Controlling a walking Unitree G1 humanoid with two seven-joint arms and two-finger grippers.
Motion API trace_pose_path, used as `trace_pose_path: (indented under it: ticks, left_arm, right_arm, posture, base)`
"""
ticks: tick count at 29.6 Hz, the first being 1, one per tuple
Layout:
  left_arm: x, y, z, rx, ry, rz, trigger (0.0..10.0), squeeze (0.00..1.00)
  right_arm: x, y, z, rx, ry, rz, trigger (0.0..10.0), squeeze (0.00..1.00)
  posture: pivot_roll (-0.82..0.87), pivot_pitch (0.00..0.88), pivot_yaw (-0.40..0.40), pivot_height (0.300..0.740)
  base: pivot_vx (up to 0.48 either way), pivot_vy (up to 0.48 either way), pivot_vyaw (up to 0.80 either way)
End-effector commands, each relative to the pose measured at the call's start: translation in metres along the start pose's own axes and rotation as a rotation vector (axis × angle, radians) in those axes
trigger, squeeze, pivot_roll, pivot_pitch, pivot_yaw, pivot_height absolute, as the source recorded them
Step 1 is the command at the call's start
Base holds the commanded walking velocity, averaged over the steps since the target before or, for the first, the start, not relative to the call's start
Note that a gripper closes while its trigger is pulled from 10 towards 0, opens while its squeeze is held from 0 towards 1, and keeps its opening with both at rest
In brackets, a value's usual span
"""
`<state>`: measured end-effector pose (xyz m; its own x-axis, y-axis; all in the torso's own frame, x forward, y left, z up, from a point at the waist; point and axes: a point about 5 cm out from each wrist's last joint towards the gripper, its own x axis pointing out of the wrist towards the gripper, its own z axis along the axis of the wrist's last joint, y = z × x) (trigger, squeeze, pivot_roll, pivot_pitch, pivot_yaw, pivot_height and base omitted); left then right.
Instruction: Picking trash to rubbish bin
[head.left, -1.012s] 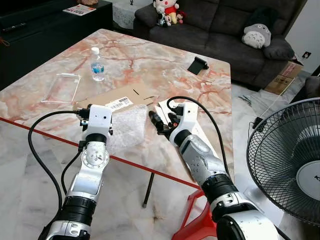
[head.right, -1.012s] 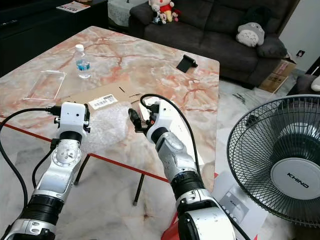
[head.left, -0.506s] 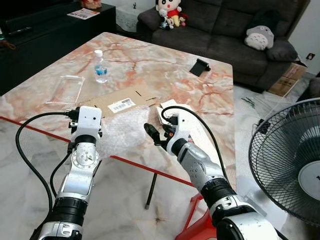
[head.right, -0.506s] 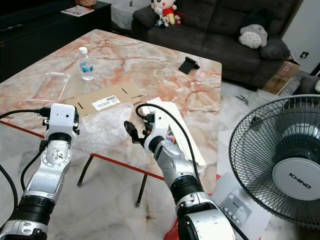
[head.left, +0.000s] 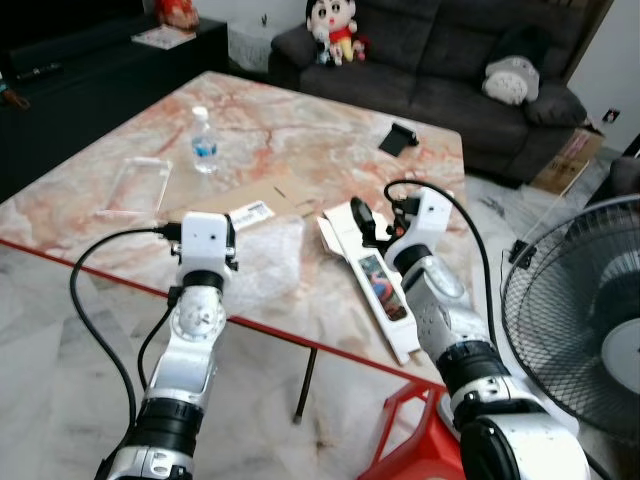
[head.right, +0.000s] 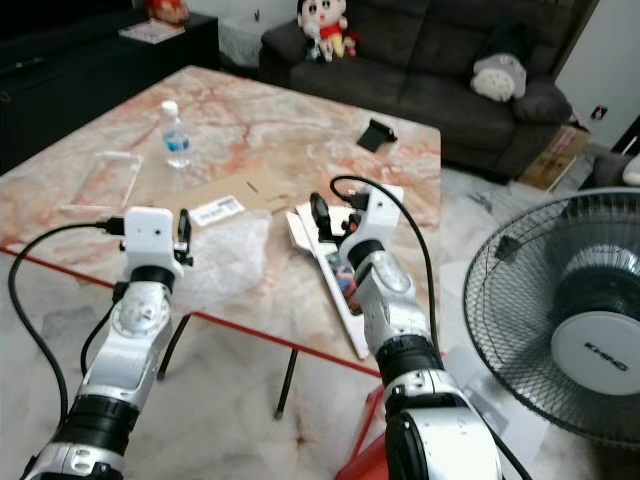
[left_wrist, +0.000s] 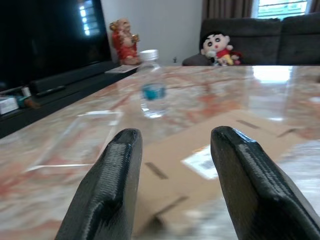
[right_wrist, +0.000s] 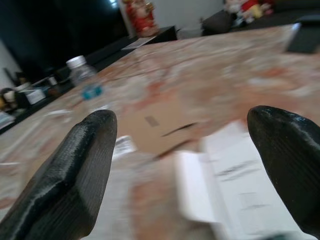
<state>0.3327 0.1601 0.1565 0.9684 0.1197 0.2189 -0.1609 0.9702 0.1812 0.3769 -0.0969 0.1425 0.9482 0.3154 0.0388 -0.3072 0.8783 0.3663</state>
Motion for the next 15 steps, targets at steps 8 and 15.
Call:
trace_pose_path:
  ticks: [8,15]
  left_arm:
    - [0.002,-0.001,0.01,-0.001,-0.03,-0.001,10.0,0.0]
    - [0.01,0.0,0.021,0.012,-0.034,0.021,10.0,0.0]
  right_arm:
    - [0.0,0.005,-0.002,0.012,-0.013,0.003,10.0,0.0]
    - [-0.003,0.002,-0.006,0.047,-0.014,-0.027,10.0,0.0]
  posture:
    - [0.03,0.007,-0.134,0.74]
    - [0.02,0.0,-0.123,0.74]
  base:
    - [0.0,0.359,0.0]
    - [0.0,0.245,0.0]
